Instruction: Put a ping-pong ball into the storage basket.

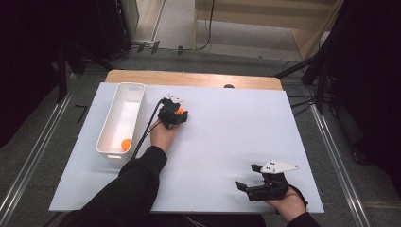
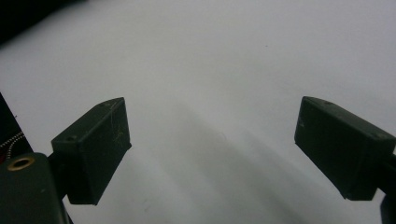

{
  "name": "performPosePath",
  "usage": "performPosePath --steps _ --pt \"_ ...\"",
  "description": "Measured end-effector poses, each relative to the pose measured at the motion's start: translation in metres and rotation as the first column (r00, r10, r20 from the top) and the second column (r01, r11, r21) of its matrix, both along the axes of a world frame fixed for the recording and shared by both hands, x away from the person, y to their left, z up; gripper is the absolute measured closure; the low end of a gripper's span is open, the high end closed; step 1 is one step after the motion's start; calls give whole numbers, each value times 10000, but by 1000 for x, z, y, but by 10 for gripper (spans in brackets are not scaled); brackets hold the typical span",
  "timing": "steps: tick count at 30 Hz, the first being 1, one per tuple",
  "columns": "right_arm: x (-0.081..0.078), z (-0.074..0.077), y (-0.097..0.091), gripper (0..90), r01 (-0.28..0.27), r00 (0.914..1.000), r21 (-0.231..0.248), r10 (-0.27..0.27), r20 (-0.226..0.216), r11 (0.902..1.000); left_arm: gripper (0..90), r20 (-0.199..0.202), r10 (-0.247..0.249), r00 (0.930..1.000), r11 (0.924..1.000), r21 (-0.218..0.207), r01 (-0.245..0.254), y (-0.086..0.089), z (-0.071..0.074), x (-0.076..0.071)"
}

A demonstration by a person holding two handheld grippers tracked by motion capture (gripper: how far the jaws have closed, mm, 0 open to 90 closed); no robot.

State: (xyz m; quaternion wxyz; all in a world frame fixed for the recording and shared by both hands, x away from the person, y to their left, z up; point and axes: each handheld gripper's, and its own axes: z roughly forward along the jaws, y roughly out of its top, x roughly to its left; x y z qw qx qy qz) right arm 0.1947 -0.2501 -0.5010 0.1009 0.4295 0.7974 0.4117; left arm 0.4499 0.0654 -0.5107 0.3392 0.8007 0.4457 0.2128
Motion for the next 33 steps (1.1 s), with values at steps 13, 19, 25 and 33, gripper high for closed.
performPosePath --steps 13,19,25,33 --pt "0 0 0 91 -23 10000 -2 23 -8 10000 511 -134 -113 9998 9996 -277 110 4 2 -2" --pt "0 0 0 91 -53 10000 11 53 48 10000 511 -127 -233 9996 9980 -585 225 3 8 -6" --pt "0 0 0 91 -14 10000 88 14 19 10000 511 -112 -297 9995 9950 -959 285 4 15 -7" --pt "0 0 0 91 -41 10000 51 41 40 10000 511 -179 -604 9980 9927 -1060 582 9 28 -13"
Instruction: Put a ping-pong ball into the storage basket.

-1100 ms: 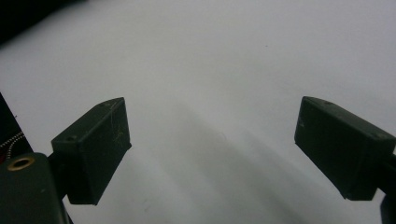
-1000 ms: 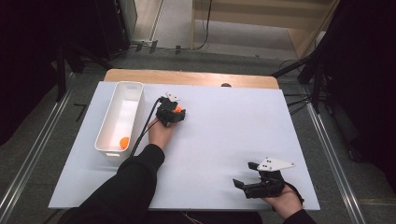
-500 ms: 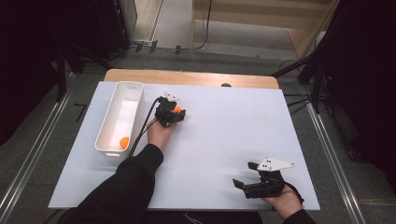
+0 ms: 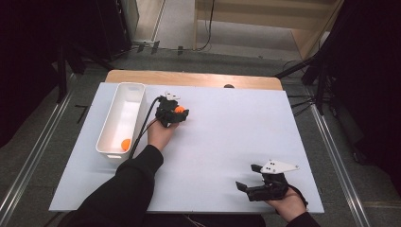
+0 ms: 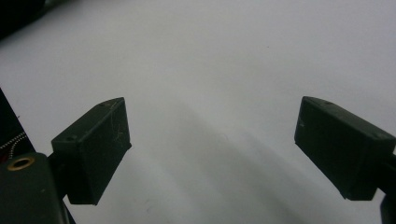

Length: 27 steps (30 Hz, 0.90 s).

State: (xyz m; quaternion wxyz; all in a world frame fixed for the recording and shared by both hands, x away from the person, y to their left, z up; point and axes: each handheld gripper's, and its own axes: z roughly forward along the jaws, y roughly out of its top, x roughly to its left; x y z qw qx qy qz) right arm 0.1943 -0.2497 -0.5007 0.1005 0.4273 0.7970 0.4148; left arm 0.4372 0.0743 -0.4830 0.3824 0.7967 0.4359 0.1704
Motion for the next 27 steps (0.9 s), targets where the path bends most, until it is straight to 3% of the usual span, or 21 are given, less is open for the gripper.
performPosePath --steps 14,20,27 --pt "-1 1 0 91 -35 10000 28 34 20 10000 511 -299 -147 9994 9970 -762 124 7 19 -5" --pt "-1 1 0 91 -17 10000 15 17 8 10000 511 -379 -145 9992 9957 -917 110 10 22 -5" --pt "-1 1 1 91 -32 10000 17 32 -2 10000 511 -516 -392 9979 9964 -776 351 9 28 -7"
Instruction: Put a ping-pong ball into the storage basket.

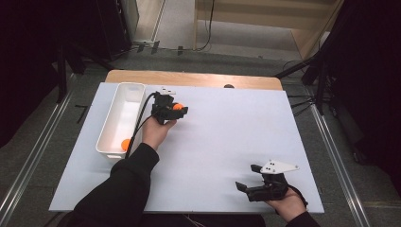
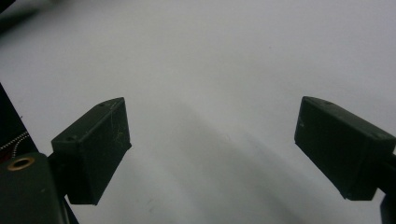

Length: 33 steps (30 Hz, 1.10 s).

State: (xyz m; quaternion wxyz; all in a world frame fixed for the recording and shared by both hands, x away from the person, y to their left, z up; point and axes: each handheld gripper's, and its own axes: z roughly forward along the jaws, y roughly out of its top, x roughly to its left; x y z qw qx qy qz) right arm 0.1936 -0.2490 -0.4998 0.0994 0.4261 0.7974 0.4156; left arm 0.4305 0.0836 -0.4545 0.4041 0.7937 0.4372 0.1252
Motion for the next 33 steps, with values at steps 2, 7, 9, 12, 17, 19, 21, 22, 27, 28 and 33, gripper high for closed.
performPosePath --steps 2,7,9,12,17,19,21,22,27,28,33 --pt "0 0 0 91 1 10000 -1 -1 7 10000 510 -2 -18 10000 10000 -2 18 0 2 -1" --pt "2 0 1 91 -48 10000 5 48 4 10000 510 -22 -109 9999 9999 69 109 1 6 -4" --pt "2 0 1 91 -65 10000 -12 65 17 10000 510 -116 -147 9998 9999 40 148 3 8 -4" --pt "4 0 2 91 -125 9999 23 125 22 9999 510 -11 -135 9999 9999 96 135 6 12 -6" --pt "6 0 4 91 -238 9997 -8 238 10 9997 510 -40 -189 9998 9998 91 190 9 18 -9" --pt "7 1 5 91 -270 9996 2 270 5 9996 510 -37 -261 9997 9996 88 261 10 21 -11" --pt "7 1 6 91 -323 9995 -15 323 19 9995 510 -12 -320 9995 9995 21 320 10 23 -12" --pt "8 1 6 91 -315 9995 -12 315 6 9995 510 -38 -384 9993 9993 -35 384 11 24 -12" --pt "9 1 7 91 -374 9993 -36 374 31 9993 510 -98 -585 9982 9983 -52 585 13 30 -14" --pt "9 1 7 91 -375 9993 -38 375 31 9993 510 -87 -578 9983 9983 -91 577 14 31 -14" --pt "9 0 7 91 -392 9992 -66 392 8 9992 510 -68 -512 9987 9985 -180 511 18 37 -14"
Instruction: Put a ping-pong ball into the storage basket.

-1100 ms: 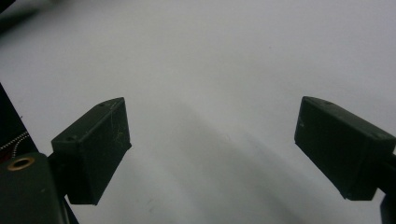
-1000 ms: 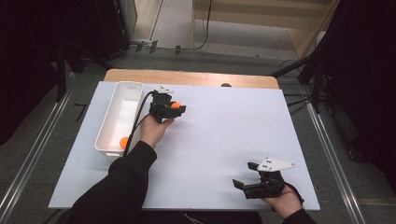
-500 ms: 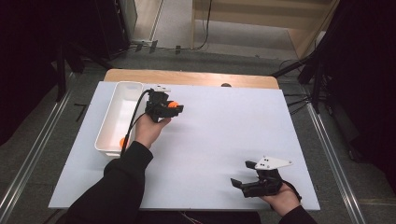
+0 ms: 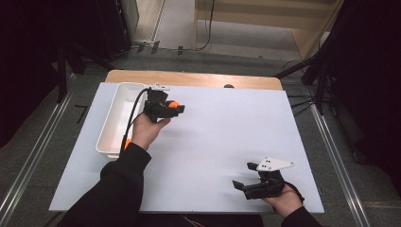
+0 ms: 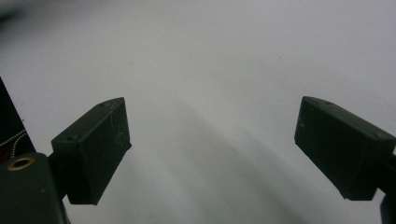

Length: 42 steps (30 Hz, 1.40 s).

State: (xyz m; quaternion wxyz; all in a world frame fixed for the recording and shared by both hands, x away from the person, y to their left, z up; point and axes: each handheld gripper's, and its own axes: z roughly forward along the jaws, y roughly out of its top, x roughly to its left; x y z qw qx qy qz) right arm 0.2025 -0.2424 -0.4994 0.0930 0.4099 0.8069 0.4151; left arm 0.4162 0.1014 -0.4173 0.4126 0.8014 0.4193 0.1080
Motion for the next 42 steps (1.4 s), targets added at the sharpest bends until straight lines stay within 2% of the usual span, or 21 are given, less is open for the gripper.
performPosePath --steps 10,25,28,34,42 --pt "-1 0 -1 91 68 10000 -2 -68 -28 10000 510 -89 -208 9997 9998 58 209 4 9 0" --pt "-2 0 -1 91 -9 10000 -79 9 2 10000 510 61 -318 9995 9993 184 317 9 22 -2" --pt "-2 0 -1 91 -9 10000 -74 9 -10 10000 510 28 -477 9989 9985 279 476 11 24 -1" --pt "-2 0 0 91 -28 10000 -67 27 -36 10000 510 80 -455 9989 9988 202 453 13 30 -3" --pt "-2 0 0 91 -44 10000 -90 43 -45 9999 510 139 -528 9985 9979 374 523 17 35 -3"
